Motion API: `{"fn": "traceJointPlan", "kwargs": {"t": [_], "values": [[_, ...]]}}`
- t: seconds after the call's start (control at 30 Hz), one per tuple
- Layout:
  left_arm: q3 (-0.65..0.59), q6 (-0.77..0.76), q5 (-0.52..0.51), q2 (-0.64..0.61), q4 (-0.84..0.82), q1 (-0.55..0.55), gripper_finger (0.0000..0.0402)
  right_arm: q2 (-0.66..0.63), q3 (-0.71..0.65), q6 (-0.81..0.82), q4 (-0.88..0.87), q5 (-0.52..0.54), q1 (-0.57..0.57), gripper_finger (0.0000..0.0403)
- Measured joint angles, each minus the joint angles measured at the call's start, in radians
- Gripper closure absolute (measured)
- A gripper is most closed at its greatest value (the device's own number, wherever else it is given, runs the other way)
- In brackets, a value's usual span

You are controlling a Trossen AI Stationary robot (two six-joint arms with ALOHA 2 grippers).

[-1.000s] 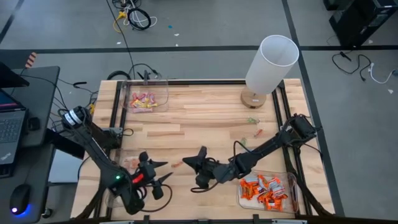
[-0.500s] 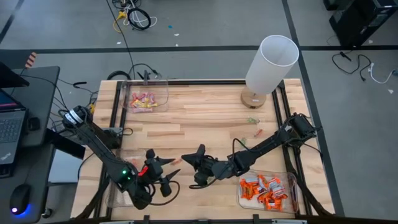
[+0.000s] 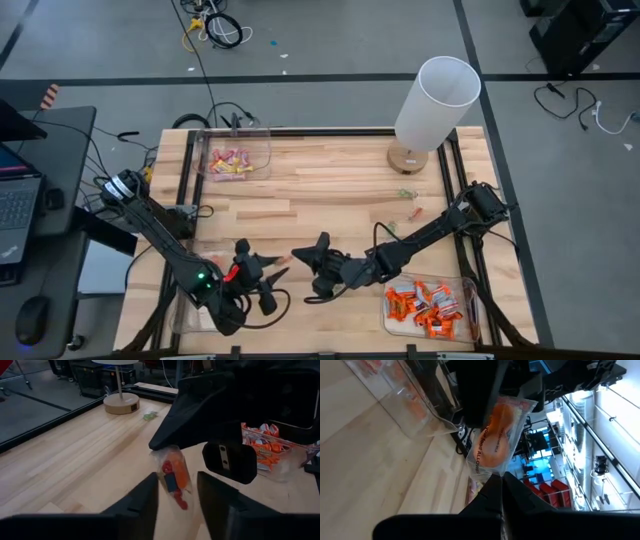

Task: Sort candy
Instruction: Put the orange gummy into the bottom left transparent bin

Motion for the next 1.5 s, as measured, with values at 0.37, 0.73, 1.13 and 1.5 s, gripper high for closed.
{"fn": "traceJointPlan", "kwargs": {"t": [0.37,0.73,1.13,1.5], "values": [[0.000,0.000,-0.025,-0.001,-0.028,0.000,0.0394,0.000,0.000,0.107,-0.021,0.089,0.008,0.0357],[0.000,-0.035,-0.100,-0.003,-0.105,0.000,0.0393,-0.005,0.000,0.253,0.014,0.253,0.013,0.0291],[0.113,-0.241,0.311,-0.041,-0.382,-0.022,0.0397,-0.121,0.000,0.471,-0.127,0.206,-0.017,0.0285],[0.420,-0.668,0.562,-0.040,-1.039,-0.106,0.0400,-0.166,0.000,0.754,-0.322,-0.063,-0.117,0.0285]]}}
